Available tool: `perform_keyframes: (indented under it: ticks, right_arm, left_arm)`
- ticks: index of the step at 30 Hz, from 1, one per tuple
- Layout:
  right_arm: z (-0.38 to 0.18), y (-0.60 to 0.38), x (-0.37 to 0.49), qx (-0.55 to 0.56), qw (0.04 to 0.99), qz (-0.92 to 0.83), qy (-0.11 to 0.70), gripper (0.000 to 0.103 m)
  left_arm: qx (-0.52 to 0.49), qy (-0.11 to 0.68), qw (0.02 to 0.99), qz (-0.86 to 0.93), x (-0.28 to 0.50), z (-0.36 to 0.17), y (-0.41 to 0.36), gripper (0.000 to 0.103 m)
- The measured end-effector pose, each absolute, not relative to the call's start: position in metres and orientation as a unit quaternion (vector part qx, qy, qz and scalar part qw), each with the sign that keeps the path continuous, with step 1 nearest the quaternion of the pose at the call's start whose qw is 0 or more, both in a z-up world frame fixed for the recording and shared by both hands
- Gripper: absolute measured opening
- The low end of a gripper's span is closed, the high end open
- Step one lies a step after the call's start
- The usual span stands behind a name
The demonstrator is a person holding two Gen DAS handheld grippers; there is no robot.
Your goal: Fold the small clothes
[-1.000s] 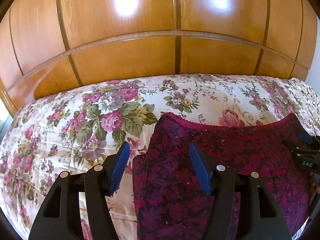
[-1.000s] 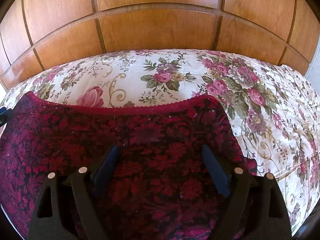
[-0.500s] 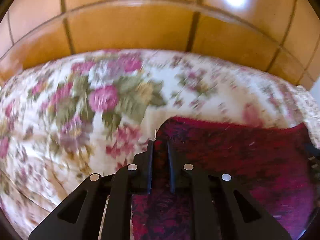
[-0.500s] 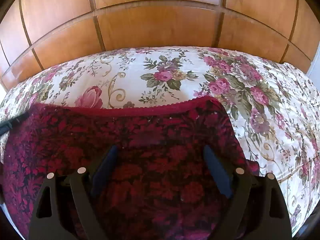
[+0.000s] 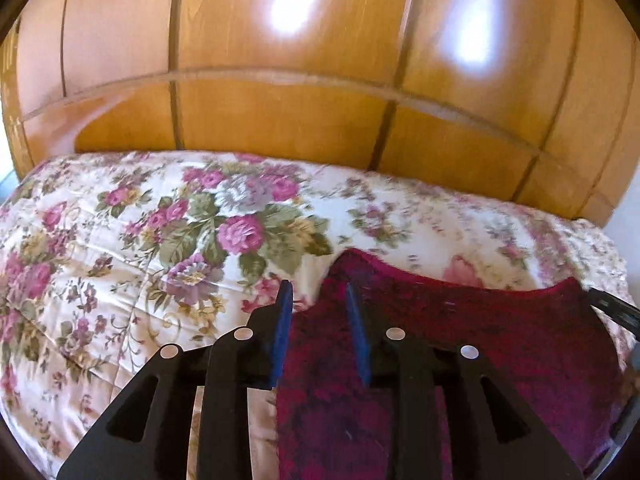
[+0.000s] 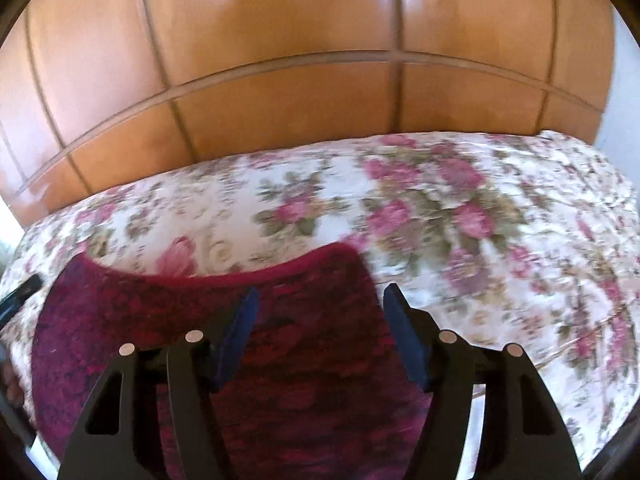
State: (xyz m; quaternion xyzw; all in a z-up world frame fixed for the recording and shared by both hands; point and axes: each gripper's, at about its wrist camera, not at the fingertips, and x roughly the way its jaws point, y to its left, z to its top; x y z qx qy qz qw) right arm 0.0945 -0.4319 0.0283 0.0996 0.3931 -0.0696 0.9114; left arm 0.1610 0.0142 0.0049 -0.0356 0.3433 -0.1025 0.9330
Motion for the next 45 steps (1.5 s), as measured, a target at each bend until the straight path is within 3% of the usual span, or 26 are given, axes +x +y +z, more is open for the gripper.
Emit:
perform_keyframes:
  ticks: [2, 5, 10, 16, 20, 24, 25, 27, 37, 45]
  right_arm:
    - [0.018, -0.439, 0.104, 0.101, 0.901, -0.075, 0.414, 0.064]
    - [-0.003, -0.436, 0.121, 0.085, 0.884, -0.075, 0.453, 0.025]
    - [-0.009, -0.443, 0.131, 0.075, 0.887, -0.101, 0.445, 0.020]
    - [-0.036, -0.449, 0.143, 0.069, 0.870, -0.117, 0.475, 0.033]
    - [-0.035, -0.453, 0.137, 0.084, 0.870, -0.128, 0.469, 0.054]
    - [-0.031, -0.463, 0.130, 0.122, 0.871, -0.124, 0.459, 0.067]
    - [-0.029, -0.464, 0.129, 0.127, 0.872, -0.122, 0.457, 0.070]
    - [-0.023, -0.466, 0.124, 0.141, 0.874, -0.117, 0.450, 0.076]
    - [0.005, -0.494, 0.057, 0.208, 0.877, -0.079, 0.426, 0.090]
    - [-0.019, -0.511, -0.003, 0.325, 0.842, -0.003, 0.430, 0.098]
  left_arm:
    - [-0.014, 0.331, 0.936, -0.115, 0.149, 0.008, 0.003, 0.027]
    - [0.027, 0.325, 0.936, -0.129, 0.142, 0.003, -0.015, 0.027]
    - [0.040, 0.386, 0.914, -0.121, 0.162, -0.037, -0.026, 0.027]
    - [0.036, 0.383, 0.917, -0.104, 0.160, -0.042, -0.027, 0.027]
    - [0.005, 0.380, 0.920, -0.094, 0.149, -0.027, -0.019, 0.027]
    - [0.007, 0.378, 0.922, -0.079, 0.136, -0.017, -0.017, 0.027]
    - [0.006, 0.379, 0.922, -0.078, 0.133, -0.016, -0.016, 0.031]
    - [0.003, 0.372, 0.925, -0.077, 0.125, -0.011, -0.013, 0.051]
    - [0.006, 0.345, 0.935, -0.083, 0.097, 0.006, -0.012, 0.051]
    - [0.022, 0.344, 0.932, -0.113, 0.084, 0.006, -0.035, 0.051]
